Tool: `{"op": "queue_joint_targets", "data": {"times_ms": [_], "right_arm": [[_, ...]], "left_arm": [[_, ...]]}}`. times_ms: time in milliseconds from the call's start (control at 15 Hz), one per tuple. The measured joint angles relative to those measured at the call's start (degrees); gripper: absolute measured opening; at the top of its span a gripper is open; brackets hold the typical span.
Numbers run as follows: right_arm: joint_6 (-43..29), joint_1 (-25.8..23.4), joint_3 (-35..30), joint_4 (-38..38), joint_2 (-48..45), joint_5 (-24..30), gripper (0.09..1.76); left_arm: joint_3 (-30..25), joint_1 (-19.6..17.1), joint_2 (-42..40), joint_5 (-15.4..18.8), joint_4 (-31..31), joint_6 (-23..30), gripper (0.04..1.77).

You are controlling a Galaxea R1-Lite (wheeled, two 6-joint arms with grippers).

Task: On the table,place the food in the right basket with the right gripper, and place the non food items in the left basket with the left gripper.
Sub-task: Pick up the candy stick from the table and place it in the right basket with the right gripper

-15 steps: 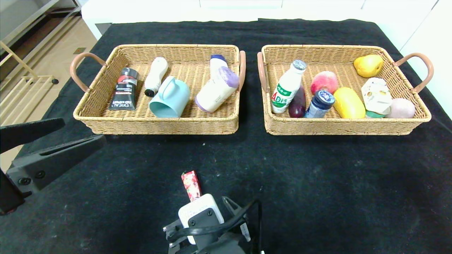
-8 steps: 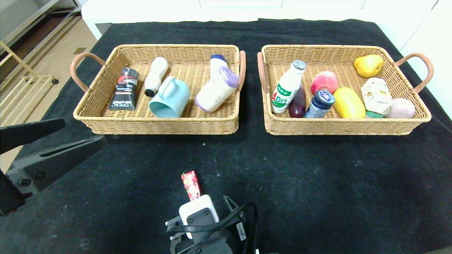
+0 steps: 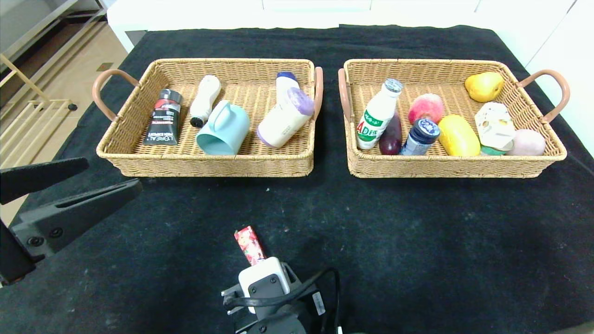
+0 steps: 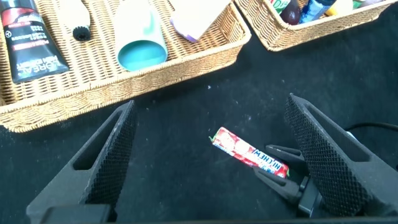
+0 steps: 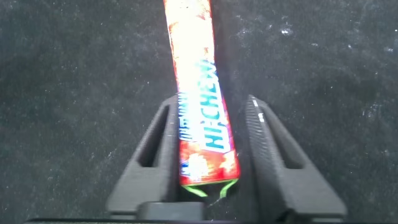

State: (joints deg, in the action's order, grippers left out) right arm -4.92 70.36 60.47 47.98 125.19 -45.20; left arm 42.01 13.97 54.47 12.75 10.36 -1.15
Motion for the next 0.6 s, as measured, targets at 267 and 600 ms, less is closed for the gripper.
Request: {"op": "queue_joint_targets", "data": {"times_ms": [267,600], "right_arm": [[-0.1,0.0,-0.3,0.5,0.0,0.1,0.56],[0.0,-0.3,-0.8,0.7,-3.5,0.2,0.55]], "left_arm": [[-0.1,0.0,0.2,0.2,0.0,-0.1,1.72],[-0.1,0.0,0.4,0.3,0.1,-0.1,1.72]]}}
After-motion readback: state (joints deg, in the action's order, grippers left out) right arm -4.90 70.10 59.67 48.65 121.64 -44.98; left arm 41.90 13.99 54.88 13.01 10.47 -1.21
